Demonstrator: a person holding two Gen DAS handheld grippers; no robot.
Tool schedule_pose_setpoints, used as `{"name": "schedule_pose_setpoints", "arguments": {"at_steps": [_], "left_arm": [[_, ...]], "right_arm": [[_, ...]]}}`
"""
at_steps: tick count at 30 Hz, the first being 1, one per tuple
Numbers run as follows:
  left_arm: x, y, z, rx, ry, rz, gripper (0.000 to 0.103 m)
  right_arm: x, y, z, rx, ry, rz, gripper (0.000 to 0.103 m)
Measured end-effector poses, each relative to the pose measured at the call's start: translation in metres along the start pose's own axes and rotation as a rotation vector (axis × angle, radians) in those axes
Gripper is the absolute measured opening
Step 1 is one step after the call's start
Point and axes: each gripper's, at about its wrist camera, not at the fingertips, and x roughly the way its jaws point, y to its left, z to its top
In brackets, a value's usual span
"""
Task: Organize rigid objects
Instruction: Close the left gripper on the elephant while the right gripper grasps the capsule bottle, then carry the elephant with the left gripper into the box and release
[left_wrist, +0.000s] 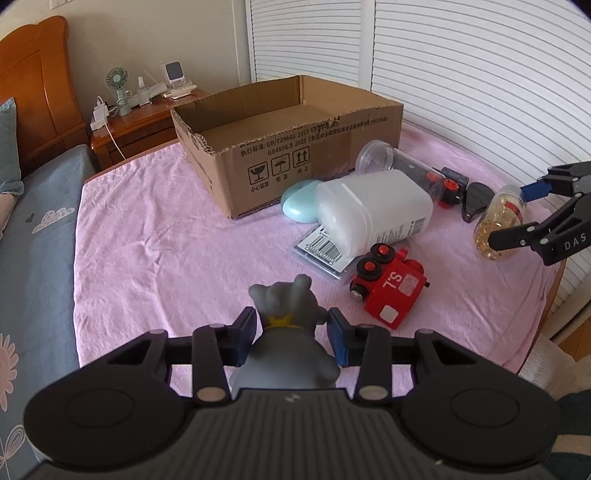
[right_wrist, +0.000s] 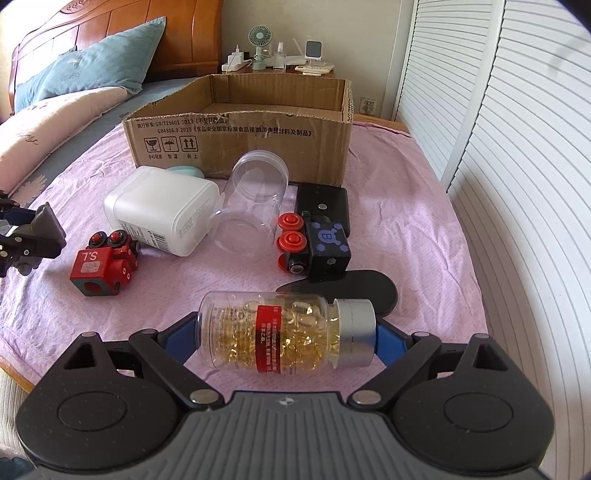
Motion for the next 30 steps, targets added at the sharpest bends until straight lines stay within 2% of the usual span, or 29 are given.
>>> {"name": "schedule_pose_setpoints", "arguments": {"at_steps": [2, 3, 4, 8, 18, 23, 30], "left_arm": [[-0.002, 0.000, 0.003, -0.004, -0.004, -0.002, 0.039], [-0.002, 0.000, 0.005, -0.005, -0.005, 0.001, 0.032], [-0.003, 0.001, 0.007, -0.004, -0.004, -0.001, 0.030], [-0.002, 0.001, 0.013, -0.005, 0.000, 0.000, 0.030], [-0.004, 0.002, 0.029, -0.035, -0.022, -0.009, 0.030], [-0.009, 0.005, 0.059, -0.025, -0.052, 0.002, 0.030], [-0.010, 0.009, 0.129, 0.038, -0.139, 0.049, 0.030]], "right_arm": [[-0.002, 0.000, 0.002, -0.015, 0.004, 0.008, 0.096], [-0.003, -0.001, 0.003, -0.018, 0.005, 0.014, 0.096], [-0.004, -0.001, 0.004, -0.024, 0.006, 0.023, 0.096], [-0.004, 0.002, 0.008, -0.071, 0.009, 0.011, 0.096], [-0.017, -0.001, 0.026, -0.082, -0.032, 0.051, 0.096], [-0.031, -0.001, 0.056, -0.121, -0.109, 0.069, 0.096], [-0.039, -0.001, 0.111, -0.164, -0.236, 0.088, 0.096]]}}
